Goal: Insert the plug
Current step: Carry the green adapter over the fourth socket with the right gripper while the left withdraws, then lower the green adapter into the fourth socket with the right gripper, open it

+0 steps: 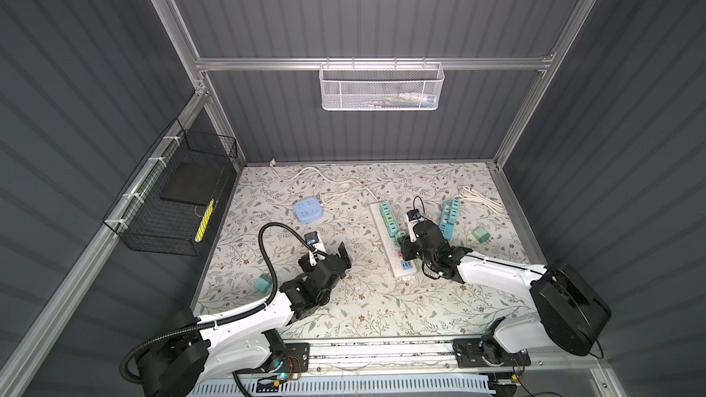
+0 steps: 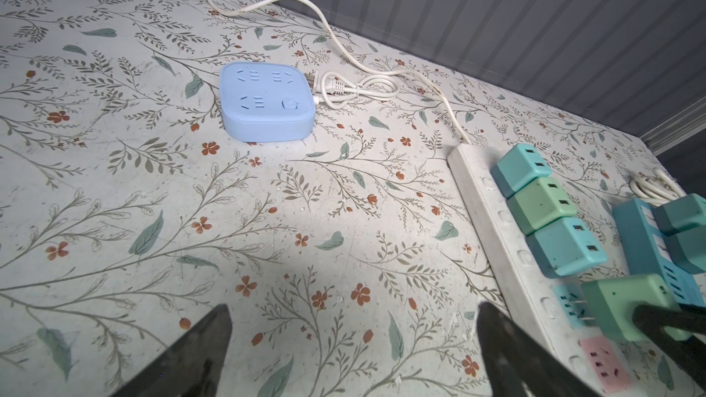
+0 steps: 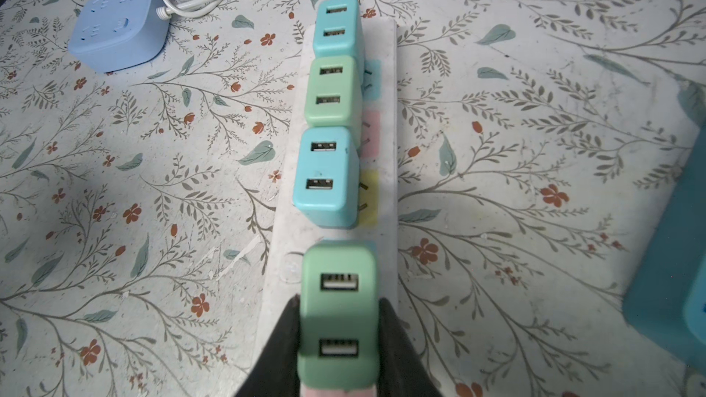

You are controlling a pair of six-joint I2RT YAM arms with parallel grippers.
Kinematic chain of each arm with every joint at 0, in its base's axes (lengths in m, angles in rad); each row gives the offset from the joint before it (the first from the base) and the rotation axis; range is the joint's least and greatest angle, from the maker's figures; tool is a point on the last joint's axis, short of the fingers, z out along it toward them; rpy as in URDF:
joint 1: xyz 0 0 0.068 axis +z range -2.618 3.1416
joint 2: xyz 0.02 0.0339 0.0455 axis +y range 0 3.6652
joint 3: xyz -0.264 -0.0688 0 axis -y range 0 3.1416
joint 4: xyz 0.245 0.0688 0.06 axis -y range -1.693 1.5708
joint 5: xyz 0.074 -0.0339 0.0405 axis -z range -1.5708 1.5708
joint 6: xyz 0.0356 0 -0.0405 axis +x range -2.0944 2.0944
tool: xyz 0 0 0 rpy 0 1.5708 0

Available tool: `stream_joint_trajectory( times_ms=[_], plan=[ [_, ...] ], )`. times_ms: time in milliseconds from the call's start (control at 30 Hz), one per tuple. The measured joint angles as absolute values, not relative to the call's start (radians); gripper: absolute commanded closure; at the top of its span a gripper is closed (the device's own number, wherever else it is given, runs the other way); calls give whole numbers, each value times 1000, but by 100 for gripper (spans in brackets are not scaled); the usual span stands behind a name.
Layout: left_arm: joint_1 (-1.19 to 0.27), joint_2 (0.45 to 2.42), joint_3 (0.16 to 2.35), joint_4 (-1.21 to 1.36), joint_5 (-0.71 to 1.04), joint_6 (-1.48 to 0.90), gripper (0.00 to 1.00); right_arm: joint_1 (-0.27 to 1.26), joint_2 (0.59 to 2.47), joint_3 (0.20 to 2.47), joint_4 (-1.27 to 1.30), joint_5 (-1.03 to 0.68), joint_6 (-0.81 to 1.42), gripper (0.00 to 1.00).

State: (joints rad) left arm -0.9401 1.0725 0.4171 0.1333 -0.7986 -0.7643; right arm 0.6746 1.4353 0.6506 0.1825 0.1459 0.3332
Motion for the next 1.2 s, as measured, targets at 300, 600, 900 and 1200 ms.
stream_joint_trajectory(
  times_ms=[300, 600, 900, 1200],
  plan=[
    [-929, 1053, 417, 127, -806, -764, 0, 690, 1449, 655, 195, 165, 340, 91],
    [-921, 1010, 402, 126, -805, -764, 0, 702, 1453, 671, 167, 186, 344, 92],
    [-919, 1005, 389, 115, -805, -764, 0, 736, 1475, 701, 141, 225, 359, 92],
    [-915, 972, 369, 107, -805, -764, 0, 743, 1482, 715, 95, 270, 363, 92]
  ],
)
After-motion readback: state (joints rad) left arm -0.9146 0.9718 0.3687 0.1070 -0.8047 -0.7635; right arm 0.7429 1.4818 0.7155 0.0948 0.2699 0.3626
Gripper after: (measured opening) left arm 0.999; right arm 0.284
